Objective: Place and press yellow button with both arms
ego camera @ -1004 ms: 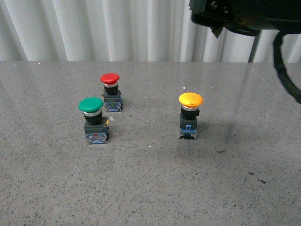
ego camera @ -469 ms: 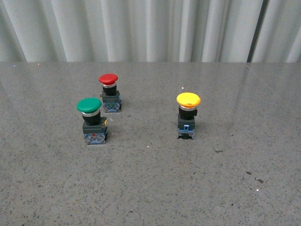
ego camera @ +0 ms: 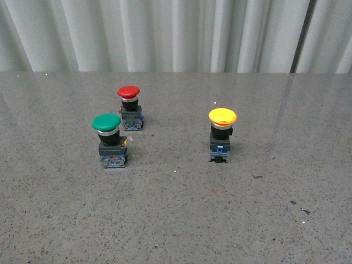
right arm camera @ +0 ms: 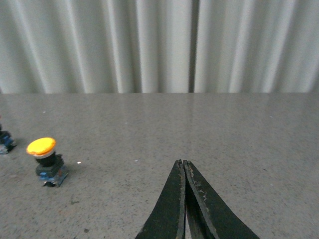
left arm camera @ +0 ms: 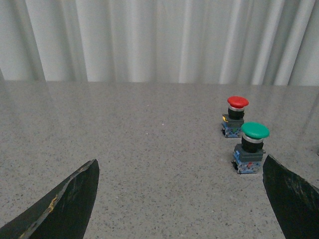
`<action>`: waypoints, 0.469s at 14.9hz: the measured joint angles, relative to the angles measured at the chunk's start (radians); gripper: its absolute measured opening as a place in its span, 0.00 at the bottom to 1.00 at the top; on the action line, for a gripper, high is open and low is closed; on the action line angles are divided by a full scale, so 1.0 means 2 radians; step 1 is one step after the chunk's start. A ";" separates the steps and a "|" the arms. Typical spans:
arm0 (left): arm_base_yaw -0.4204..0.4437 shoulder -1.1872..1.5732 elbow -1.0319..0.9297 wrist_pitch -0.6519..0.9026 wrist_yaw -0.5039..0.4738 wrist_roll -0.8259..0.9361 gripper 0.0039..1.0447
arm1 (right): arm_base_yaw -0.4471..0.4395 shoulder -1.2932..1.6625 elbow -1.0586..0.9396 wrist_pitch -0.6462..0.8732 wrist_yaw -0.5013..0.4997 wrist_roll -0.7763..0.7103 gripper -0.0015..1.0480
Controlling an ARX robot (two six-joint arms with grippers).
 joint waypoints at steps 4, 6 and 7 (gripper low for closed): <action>0.000 0.000 0.000 0.000 0.000 0.000 0.94 | -0.050 -0.049 -0.025 -0.029 -0.050 -0.002 0.02; 0.000 0.000 0.000 0.000 0.000 0.000 0.94 | -0.050 -0.072 -0.029 -0.042 -0.050 -0.002 0.02; 0.000 0.000 0.000 0.000 0.000 0.000 0.94 | -0.050 -0.082 -0.033 -0.050 -0.050 -0.002 0.02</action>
